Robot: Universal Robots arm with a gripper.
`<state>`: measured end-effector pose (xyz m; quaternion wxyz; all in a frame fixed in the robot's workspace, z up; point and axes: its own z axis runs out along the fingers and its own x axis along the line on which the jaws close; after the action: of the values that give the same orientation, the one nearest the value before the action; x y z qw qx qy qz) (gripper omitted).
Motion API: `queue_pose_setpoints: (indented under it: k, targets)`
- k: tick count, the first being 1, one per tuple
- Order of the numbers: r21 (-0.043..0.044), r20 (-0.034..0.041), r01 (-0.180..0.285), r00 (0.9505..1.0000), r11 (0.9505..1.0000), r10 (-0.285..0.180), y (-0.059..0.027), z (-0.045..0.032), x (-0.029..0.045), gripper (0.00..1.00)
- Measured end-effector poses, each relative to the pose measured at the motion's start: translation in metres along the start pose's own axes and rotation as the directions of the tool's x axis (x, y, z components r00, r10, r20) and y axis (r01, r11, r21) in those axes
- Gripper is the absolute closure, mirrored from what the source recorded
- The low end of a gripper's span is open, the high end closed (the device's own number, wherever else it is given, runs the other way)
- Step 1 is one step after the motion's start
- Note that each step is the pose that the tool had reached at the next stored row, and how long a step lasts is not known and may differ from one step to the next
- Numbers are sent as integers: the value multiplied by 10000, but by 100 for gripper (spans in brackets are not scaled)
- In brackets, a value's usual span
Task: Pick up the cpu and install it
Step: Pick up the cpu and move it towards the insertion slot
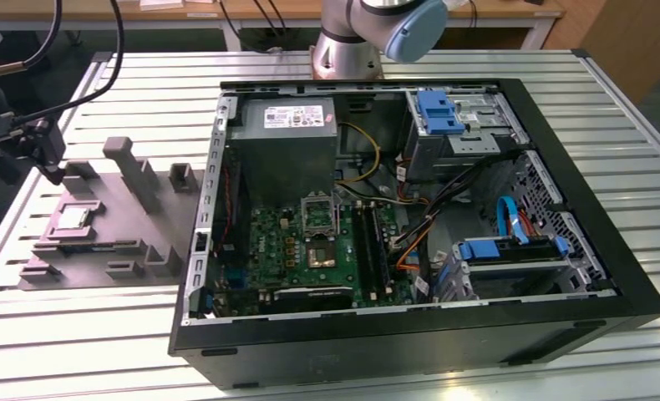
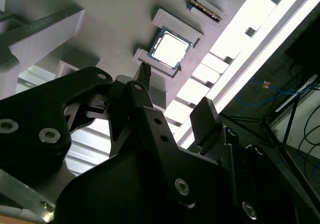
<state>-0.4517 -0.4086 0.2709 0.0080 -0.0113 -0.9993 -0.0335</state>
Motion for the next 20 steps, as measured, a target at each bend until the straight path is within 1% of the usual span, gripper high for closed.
queue_pose_setpoints:
  k: [3,13,20]
  targets:
    - [-1,0,0,10000,10000,0,-1,27,-35,41]
    - [1,-1,-18,10000,10000,18,-27,201,-39,41]
    - [-2,-2,-18,10000,10000,18,-29,217,-40,41]
